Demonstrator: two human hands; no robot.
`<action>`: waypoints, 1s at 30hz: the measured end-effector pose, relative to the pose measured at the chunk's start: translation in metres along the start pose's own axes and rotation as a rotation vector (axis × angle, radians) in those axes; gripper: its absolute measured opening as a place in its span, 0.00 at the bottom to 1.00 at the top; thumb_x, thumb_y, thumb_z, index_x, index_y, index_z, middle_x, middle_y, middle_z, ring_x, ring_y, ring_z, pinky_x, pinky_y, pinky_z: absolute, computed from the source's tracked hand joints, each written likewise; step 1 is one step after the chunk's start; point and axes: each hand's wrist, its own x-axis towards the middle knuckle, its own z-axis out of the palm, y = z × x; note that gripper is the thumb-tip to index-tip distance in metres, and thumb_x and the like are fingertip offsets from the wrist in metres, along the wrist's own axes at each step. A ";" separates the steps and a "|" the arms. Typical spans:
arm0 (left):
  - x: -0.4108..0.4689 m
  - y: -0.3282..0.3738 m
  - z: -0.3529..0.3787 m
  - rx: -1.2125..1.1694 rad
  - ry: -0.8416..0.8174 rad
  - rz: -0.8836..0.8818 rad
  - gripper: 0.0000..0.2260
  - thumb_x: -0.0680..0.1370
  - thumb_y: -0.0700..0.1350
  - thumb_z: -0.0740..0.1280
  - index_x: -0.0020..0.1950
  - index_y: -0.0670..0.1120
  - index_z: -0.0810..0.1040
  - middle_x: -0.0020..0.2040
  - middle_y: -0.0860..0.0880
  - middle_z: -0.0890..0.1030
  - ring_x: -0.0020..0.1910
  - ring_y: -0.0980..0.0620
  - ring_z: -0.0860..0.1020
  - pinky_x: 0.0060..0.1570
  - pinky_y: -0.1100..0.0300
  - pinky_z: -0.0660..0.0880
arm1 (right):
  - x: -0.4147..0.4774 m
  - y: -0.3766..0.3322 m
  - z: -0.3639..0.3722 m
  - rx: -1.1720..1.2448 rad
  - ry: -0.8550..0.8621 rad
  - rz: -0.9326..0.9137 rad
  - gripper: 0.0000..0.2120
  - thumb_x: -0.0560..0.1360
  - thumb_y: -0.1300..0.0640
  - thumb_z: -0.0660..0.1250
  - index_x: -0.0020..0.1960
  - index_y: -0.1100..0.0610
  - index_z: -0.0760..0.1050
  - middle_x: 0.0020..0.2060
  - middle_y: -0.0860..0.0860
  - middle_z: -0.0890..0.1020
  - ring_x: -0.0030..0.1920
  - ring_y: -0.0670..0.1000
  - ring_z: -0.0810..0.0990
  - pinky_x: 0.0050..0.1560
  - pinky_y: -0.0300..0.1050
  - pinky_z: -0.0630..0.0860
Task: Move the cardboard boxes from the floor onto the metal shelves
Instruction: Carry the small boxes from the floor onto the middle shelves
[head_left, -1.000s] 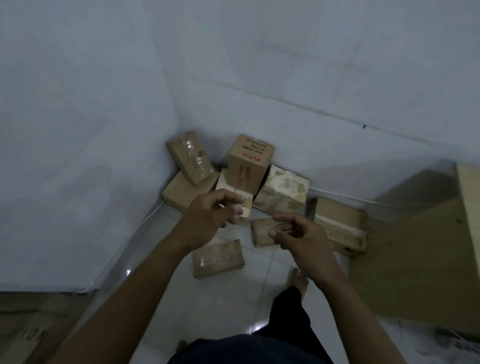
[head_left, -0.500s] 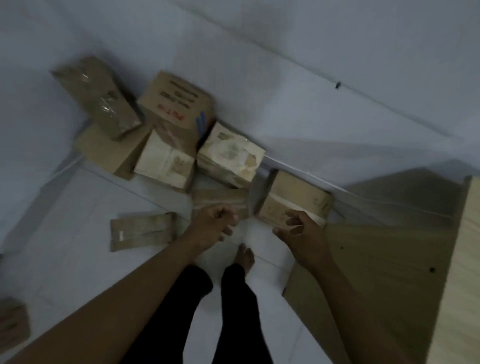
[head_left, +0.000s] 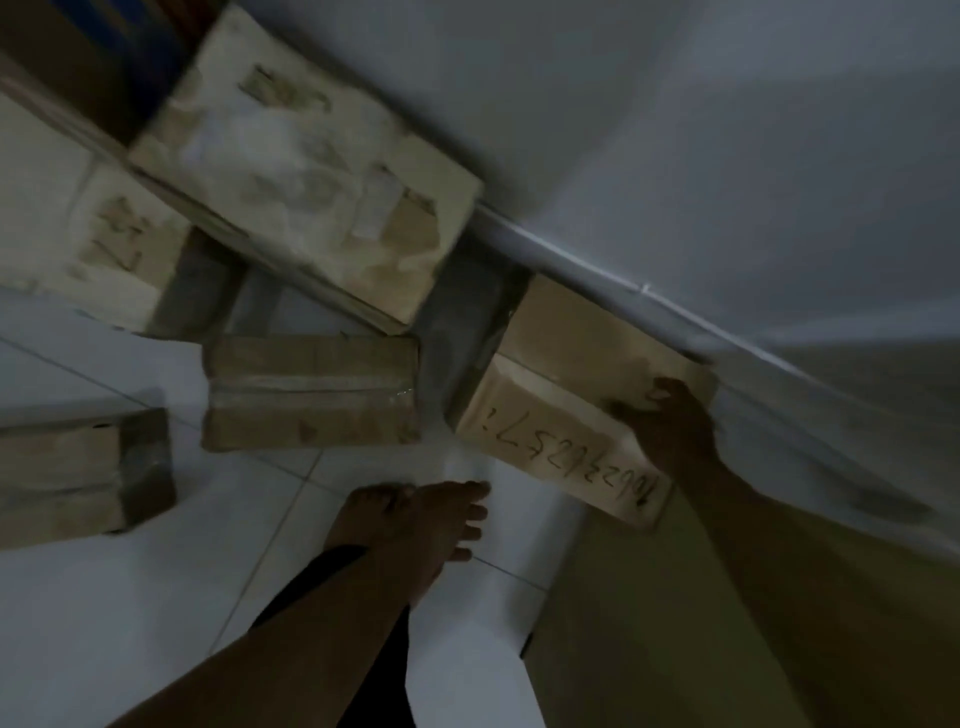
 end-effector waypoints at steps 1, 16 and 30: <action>0.012 0.005 0.009 0.007 -0.025 -0.027 0.08 0.79 0.47 0.69 0.44 0.45 0.79 0.41 0.47 0.80 0.38 0.48 0.76 0.38 0.58 0.73 | 0.020 0.005 -0.002 -0.026 0.036 0.067 0.45 0.69 0.40 0.77 0.77 0.59 0.63 0.73 0.60 0.71 0.71 0.61 0.71 0.65 0.49 0.70; 0.046 0.048 -0.013 -0.112 0.119 0.217 0.32 0.78 0.41 0.71 0.79 0.50 0.61 0.69 0.44 0.74 0.65 0.40 0.74 0.60 0.51 0.74 | 0.026 0.010 0.027 -0.383 -0.154 0.119 0.59 0.57 0.15 0.63 0.77 0.48 0.56 0.66 0.59 0.73 0.63 0.64 0.76 0.63 0.63 0.74; -0.078 -0.006 -0.062 -0.172 -0.094 0.413 0.14 0.81 0.40 0.63 0.65 0.45 0.81 0.58 0.42 0.84 0.54 0.41 0.83 0.45 0.57 0.80 | -0.091 -0.026 0.005 0.031 -0.158 -0.022 0.56 0.54 0.22 0.72 0.74 0.49 0.62 0.60 0.51 0.75 0.55 0.56 0.77 0.51 0.49 0.76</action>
